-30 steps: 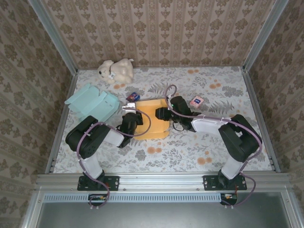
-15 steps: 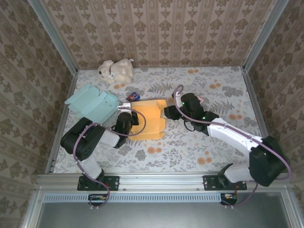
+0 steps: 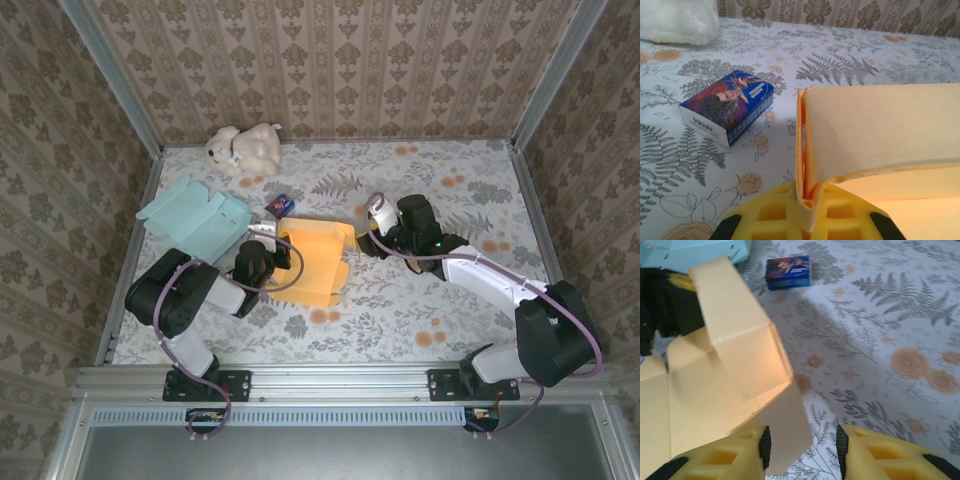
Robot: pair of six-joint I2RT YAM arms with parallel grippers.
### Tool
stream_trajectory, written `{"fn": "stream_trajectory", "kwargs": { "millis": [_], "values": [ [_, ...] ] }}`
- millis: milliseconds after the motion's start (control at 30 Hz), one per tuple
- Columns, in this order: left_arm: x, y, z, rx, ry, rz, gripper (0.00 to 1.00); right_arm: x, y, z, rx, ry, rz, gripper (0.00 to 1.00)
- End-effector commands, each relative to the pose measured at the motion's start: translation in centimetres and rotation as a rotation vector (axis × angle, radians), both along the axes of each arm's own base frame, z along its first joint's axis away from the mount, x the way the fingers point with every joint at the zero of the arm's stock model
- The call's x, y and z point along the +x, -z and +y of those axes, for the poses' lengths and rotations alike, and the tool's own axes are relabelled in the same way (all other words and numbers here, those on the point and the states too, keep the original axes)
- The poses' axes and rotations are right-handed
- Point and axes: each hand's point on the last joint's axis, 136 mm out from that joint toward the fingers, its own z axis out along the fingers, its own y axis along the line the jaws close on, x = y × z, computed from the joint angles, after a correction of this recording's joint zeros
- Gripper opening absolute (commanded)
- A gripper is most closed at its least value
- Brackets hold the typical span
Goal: Fold the paper box
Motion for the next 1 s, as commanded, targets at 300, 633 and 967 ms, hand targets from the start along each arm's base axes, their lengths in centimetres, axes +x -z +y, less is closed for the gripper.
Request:
{"fn": "stream_trajectory", "kwargs": {
  "millis": [300,633,967],
  "values": [
    [0.1,-1.4,0.4,-0.049,0.011,-0.03,0.0,-1.5,0.5,2.8,0.041,-0.189,0.012,0.43],
    [-0.4,-2.0,-0.7,-0.091,0.075,-0.036,0.0,-1.3,1.3,3.7,0.014,-0.192,0.016,0.43],
    [-1.2,-2.8,-2.1,-0.127,0.165,-0.058,0.0,-0.3,1.1,3.9,0.007,-0.136,-0.009,0.36]
  ]
}}
